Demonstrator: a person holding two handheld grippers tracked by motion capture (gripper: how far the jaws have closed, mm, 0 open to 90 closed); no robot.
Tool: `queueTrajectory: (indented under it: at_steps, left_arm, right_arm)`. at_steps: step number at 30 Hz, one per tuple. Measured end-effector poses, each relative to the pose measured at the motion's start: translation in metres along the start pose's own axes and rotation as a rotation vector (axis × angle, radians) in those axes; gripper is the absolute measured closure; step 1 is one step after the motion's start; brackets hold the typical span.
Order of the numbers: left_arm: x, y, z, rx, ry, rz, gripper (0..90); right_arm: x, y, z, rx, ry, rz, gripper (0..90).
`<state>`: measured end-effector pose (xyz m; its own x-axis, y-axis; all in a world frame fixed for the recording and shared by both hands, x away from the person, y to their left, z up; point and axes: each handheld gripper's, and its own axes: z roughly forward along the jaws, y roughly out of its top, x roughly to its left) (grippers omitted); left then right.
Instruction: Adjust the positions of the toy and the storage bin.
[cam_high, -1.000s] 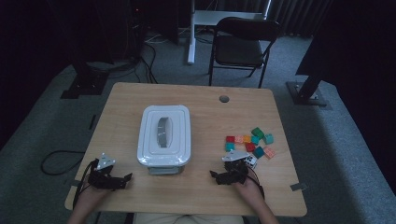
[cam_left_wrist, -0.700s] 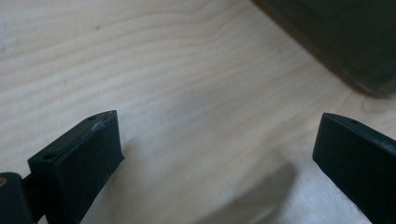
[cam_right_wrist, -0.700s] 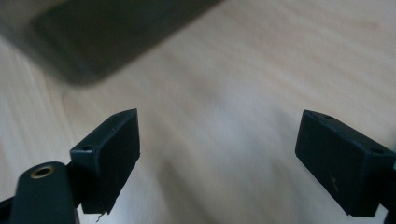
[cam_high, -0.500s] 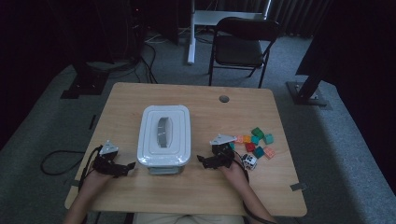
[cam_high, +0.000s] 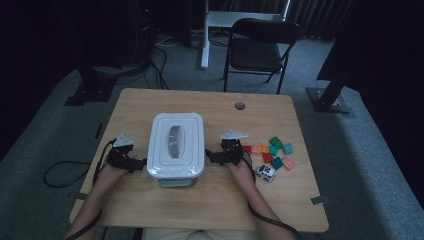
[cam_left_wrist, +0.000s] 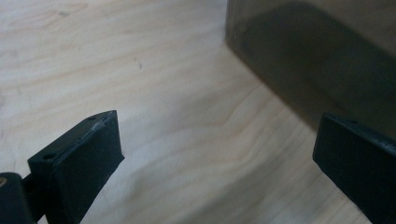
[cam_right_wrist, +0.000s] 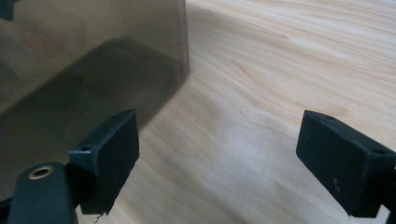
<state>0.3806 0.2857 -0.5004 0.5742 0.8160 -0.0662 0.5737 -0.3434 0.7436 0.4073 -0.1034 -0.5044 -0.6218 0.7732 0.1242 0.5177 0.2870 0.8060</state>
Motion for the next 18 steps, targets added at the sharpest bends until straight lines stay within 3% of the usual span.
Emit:
queueTrajectory:
  at_steps: [10,12,15,18]
  left_arm:
    - [-0.009,0.014,0.002,-0.034,-0.041,0.017,1.9]
    - [-0.011,0.016,0.001,-0.033,-0.023,0.03,1.9]
    - [-0.014,0.017,0.002,-0.029,-0.029,0.029,1.9]
    - [-0.019,0.02,0.002,-0.024,-0.029,0.047,1.9]
  right_arm:
    - [0.01,0.009,0.005,-0.016,0.054,0.019,13.7]
    - [0.011,0.009,0.002,-0.02,0.049,0.016,14.4]
    - [0.007,0.009,-0.002,-0.033,0.102,0.036,14.5]
    - [0.007,0.008,-0.005,-0.015,0.089,0.0,15.1]
